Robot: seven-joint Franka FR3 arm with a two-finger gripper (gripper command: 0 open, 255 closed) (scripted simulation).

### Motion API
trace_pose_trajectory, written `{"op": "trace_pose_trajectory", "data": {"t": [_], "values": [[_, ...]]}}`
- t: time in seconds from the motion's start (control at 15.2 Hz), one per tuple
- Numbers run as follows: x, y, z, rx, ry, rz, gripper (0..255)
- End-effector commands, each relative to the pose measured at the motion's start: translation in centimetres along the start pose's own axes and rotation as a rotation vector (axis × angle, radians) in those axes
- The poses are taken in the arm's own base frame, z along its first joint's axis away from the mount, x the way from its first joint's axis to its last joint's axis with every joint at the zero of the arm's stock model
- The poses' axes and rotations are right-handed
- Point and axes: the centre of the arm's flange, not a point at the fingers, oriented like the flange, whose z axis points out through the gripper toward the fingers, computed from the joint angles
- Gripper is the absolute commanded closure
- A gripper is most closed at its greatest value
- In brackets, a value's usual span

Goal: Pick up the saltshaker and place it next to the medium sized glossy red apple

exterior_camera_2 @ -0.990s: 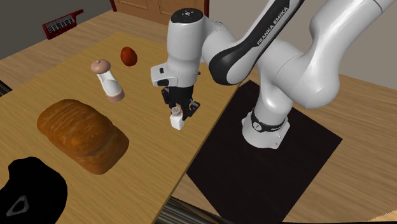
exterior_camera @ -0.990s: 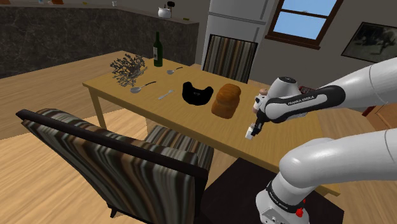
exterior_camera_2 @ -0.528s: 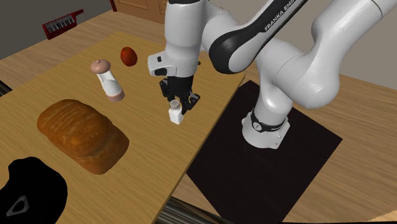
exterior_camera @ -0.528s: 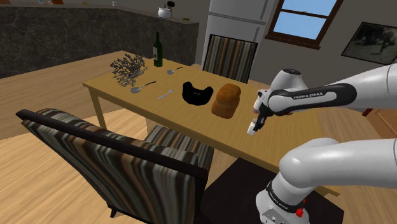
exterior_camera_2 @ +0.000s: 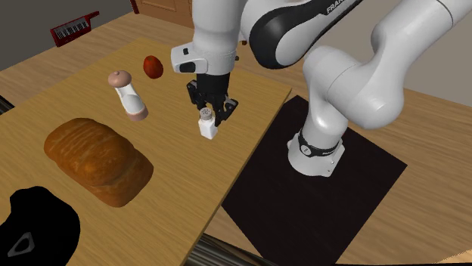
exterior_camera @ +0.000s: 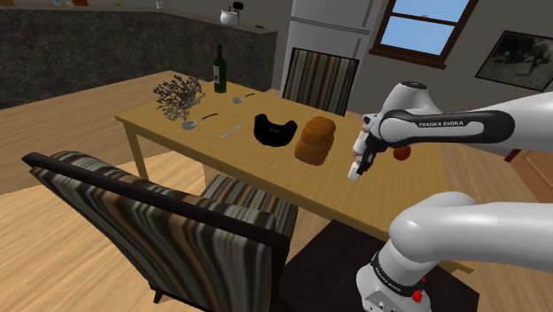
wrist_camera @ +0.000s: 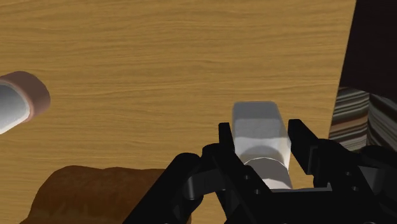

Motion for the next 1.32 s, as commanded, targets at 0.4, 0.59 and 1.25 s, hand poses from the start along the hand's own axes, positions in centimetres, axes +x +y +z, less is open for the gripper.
{"op": "trace_pose_trajectory", "data": {"t": [0.4,0.59,1.25], "values": [[0.4,0.5,-4.2,0.001,0.0,0.0,255],[0.5,0.6,-5.8,0.001,0.0,0.0,255],[-1.0,7.2,-7.5,0.001,0.0,0.0,255]]}}
